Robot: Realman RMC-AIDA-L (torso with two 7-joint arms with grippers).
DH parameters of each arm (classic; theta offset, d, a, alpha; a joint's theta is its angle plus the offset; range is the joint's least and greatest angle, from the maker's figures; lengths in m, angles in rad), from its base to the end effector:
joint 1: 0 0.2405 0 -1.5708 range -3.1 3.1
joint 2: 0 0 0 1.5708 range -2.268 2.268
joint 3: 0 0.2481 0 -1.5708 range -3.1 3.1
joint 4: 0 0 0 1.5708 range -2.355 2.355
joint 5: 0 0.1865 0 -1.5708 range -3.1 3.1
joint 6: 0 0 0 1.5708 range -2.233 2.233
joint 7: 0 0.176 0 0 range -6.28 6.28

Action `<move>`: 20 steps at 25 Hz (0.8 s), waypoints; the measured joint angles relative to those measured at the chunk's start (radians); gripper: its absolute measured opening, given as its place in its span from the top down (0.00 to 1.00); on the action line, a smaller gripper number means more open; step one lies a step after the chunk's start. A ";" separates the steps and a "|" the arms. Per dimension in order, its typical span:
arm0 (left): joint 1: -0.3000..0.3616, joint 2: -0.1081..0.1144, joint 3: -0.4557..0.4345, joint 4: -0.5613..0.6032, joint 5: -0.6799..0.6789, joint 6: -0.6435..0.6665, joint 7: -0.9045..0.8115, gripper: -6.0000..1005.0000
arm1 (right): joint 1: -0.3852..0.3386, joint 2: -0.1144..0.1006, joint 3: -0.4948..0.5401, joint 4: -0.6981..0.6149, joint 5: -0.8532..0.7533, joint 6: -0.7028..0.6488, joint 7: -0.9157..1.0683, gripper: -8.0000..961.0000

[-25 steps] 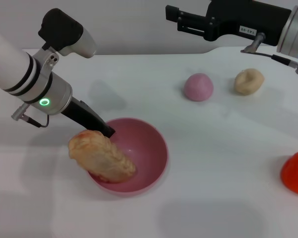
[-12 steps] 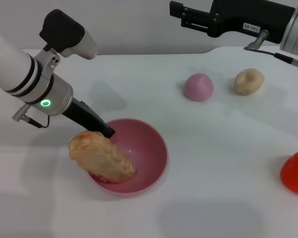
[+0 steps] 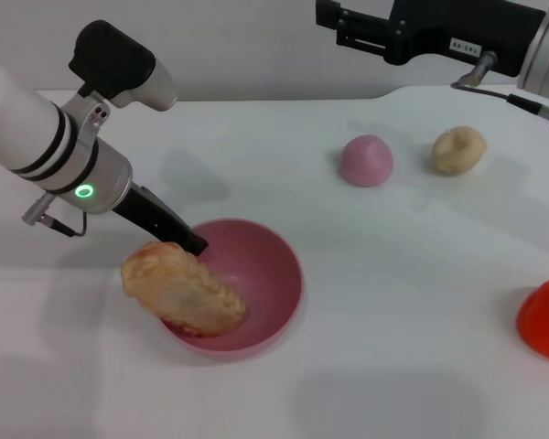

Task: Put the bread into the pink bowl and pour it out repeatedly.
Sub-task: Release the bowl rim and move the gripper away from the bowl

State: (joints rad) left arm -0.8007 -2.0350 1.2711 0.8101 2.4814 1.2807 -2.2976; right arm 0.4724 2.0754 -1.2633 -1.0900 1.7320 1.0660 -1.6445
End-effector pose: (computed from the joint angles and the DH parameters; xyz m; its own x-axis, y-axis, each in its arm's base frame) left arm -0.2161 0.3761 -0.0542 0.7655 0.6202 -0.1714 0.5390 -0.7636 -0.3555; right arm 0.1144 0.3801 0.0104 0.7606 0.0022 -0.6492 -0.3512 -0.8396 -0.4143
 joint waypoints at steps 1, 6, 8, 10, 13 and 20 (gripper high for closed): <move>0.000 -0.001 -0.001 0.000 0.002 -0.003 -0.003 0.91 | 0.000 0.000 0.000 0.000 0.000 0.000 0.000 0.27; 0.000 -0.004 -0.008 0.005 0.009 -0.028 -0.028 0.84 | 0.004 -0.001 0.004 0.016 0.000 0.000 0.000 0.27; -0.001 -0.003 -0.017 0.009 0.009 -0.029 -0.034 0.81 | 0.013 -0.003 0.009 0.033 0.000 0.000 0.000 0.27; -0.003 -0.002 -0.023 0.014 0.009 -0.025 -0.037 0.73 | 0.020 -0.004 0.020 0.051 0.000 -0.001 0.000 0.27; -0.007 0.000 -0.045 0.039 0.010 0.007 -0.037 0.63 | 0.027 -0.005 0.040 0.072 0.000 -0.002 0.000 0.27; -0.007 -0.001 -0.056 0.124 0.010 0.088 -0.039 0.35 | 0.036 -0.006 0.080 0.105 -0.006 -0.002 -0.001 0.27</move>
State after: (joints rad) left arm -0.8074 -2.0358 1.2151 0.9338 2.4910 1.3682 -2.3368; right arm 0.5082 2.0697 -1.1833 -0.9849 1.7262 1.0643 -1.6459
